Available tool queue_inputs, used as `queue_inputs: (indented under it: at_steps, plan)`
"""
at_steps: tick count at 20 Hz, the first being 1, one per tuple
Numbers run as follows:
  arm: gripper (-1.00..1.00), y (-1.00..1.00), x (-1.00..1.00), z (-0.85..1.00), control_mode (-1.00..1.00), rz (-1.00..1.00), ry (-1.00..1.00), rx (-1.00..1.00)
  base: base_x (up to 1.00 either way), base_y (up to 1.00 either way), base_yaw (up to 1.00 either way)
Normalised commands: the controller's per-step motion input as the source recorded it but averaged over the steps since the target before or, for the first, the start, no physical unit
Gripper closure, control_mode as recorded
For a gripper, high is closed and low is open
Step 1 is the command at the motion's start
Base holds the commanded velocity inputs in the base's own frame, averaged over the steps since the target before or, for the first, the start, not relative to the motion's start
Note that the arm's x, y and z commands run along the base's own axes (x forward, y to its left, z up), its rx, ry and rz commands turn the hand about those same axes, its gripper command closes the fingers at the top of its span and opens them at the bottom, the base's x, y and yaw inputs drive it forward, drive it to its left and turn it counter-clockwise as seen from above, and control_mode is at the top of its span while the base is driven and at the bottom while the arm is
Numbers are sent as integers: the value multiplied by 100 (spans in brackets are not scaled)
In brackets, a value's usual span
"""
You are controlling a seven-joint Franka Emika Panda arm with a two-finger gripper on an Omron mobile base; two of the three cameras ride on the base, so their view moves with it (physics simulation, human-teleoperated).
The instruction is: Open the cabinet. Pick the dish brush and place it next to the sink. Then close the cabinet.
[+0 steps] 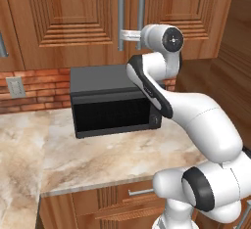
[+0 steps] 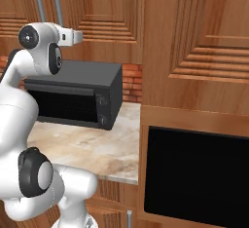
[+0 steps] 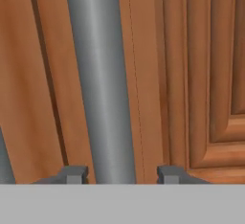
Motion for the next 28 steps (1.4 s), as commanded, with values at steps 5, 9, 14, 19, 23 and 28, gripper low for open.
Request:
queue_inputs:
  at_steps: [5,9,14,19,23,28]
  plan:
    - [100,0,0,0,-100,0,0,0,0,0,0]
    - [100,-12,4,0,-100,0,0,0,0,0,0]
    - [100,-62,-3,0,-100,-2,0,0,0,0,0]
    - [100,-70,-19,1,-100,-3,0,0,0,0,0]
    - [100,-66,-24,6,-100,-1,0,0,0,0,0]
    - [100,-57,-30,16,-100,0,0,1,0,0,0]
